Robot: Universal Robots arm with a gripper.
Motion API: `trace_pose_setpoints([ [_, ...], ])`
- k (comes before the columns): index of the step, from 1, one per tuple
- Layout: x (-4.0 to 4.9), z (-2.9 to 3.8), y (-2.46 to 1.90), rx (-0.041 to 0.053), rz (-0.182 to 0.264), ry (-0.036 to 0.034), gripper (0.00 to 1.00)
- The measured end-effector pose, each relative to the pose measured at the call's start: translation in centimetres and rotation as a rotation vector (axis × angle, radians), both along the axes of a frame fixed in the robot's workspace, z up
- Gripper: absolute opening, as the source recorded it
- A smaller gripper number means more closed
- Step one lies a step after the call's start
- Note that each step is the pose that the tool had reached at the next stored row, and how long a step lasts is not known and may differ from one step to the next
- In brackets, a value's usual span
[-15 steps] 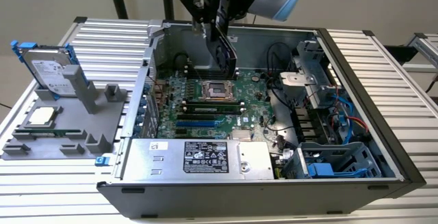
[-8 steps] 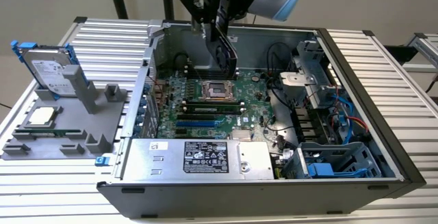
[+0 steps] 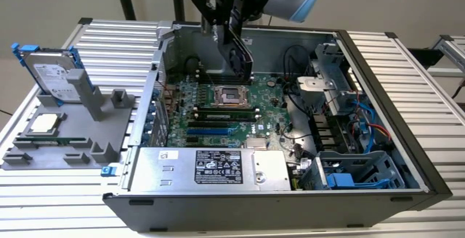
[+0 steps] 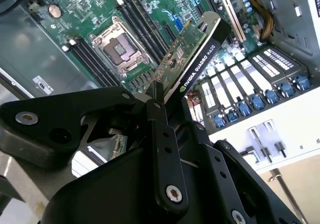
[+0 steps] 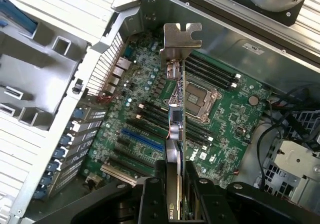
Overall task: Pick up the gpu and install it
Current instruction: 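Insert the gpu into the slot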
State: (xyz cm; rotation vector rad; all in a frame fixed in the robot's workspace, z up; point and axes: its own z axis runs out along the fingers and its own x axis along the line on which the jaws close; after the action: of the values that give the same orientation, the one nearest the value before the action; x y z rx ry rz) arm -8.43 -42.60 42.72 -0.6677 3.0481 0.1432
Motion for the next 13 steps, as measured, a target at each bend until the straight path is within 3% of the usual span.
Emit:
trace_pose_setpoints([
  [13,-0.01,0.0,0.03,-0.0001,0.1,0.0,0.0],
])
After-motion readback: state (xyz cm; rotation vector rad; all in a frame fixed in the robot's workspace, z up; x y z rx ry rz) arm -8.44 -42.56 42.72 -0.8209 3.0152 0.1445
